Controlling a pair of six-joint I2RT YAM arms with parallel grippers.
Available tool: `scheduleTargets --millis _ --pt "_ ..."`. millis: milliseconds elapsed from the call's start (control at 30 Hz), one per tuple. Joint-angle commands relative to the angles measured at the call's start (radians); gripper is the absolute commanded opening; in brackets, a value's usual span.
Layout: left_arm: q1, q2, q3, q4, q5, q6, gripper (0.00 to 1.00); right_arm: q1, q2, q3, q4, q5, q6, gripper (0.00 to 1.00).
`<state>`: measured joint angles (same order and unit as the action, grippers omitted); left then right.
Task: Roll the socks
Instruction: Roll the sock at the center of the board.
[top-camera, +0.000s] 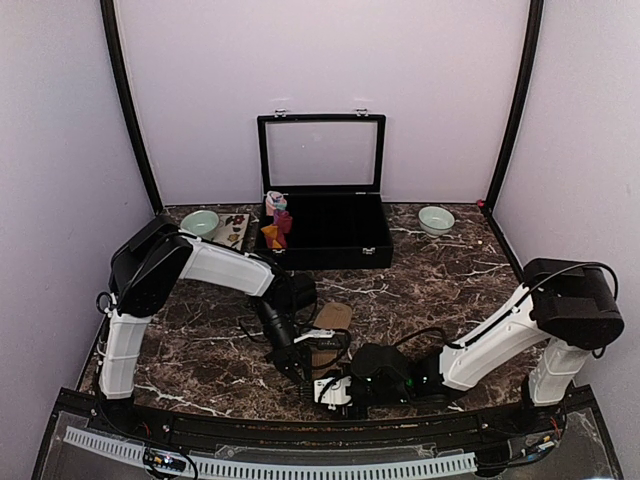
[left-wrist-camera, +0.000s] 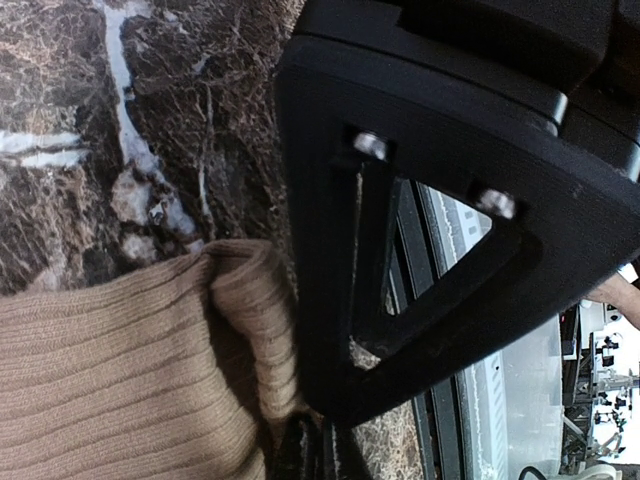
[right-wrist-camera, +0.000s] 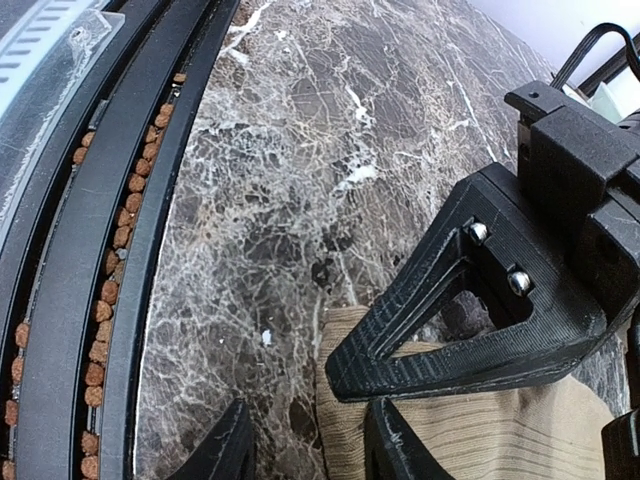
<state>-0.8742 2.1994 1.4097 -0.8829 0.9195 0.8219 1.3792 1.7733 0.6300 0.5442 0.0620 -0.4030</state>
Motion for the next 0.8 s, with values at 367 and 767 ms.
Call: scheduleTargets --millis 367,767 --pt "0.003 0.046 -0.021 -0.023 -0.221 -0.002 0.00 -0.025 0.045 -0.041 0.020 -0.022 0.022 0.34" --pt "0.004 -0.027 -0.035 -0.031 -0.224 -0.016 0.25 -0.034 0.146 -0.014 -0.034 -0.046 0.100 0.20"
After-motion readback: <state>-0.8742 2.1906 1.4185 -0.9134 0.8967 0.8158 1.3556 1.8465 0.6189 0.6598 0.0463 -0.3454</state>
